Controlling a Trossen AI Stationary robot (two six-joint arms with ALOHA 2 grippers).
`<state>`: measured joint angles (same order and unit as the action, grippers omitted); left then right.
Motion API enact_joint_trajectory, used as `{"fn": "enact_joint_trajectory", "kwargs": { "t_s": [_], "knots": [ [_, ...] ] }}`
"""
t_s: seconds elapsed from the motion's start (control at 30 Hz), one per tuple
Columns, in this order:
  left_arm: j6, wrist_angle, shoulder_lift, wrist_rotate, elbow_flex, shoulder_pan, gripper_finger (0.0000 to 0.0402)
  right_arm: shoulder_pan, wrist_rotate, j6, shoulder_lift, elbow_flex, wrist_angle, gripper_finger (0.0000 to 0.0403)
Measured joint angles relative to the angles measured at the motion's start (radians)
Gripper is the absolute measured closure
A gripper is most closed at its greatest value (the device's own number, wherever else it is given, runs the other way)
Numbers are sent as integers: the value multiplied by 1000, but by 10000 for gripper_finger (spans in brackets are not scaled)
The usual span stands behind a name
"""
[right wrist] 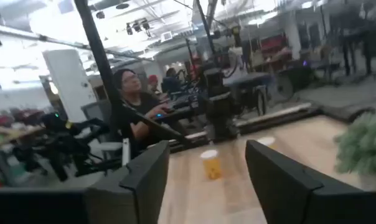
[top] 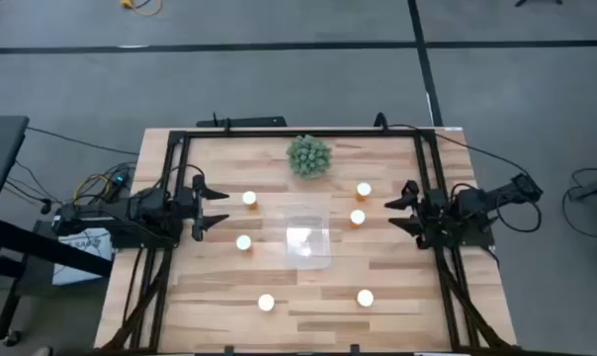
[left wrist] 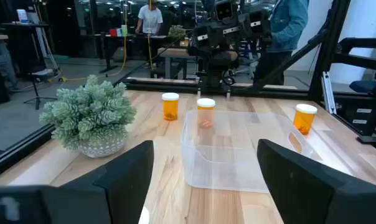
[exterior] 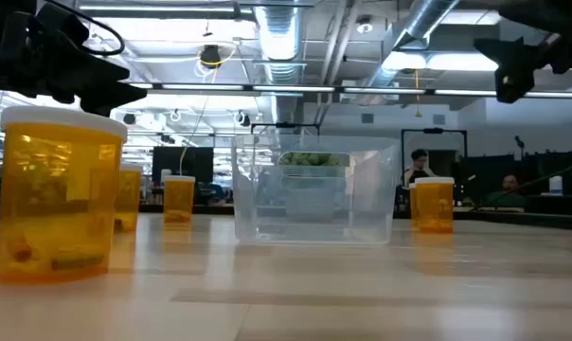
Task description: Pick and place pill bottles into a basket
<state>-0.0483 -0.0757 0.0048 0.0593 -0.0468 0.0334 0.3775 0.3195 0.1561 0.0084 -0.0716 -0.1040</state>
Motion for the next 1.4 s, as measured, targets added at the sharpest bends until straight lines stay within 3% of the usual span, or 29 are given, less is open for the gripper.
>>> {"fn": "enact_joint_trajectory", "kwargs": {
  "t_s": [0.3, 0.47, 0.63, 0.77, 1.1, 1.4],
  "knots": [
    [0, 0, 0, 0, 0, 0, 125, 0, 164, -107, 112, -105, 159, 159],
    [0, 0, 0, 0, 0, 0, 125, 0, 324, -164, 216, -177, 157, 159],
    [0, 0, 0, 0, 0, 0, 125, 0, 536, -166, 364, -240, 157, 158],
    [0, 0, 0, 0, 0, 0, 125, 0, 626, -153, 546, -298, 159, 158],
    [0, 0, 0, 0, 0, 0, 125, -76, 616, 121, 873, -419, 164, 158],
    [0, 0, 0, 0, 0, 0, 125, -252, 330, 481, 1092, -550, 518, 158]
  ]
}}
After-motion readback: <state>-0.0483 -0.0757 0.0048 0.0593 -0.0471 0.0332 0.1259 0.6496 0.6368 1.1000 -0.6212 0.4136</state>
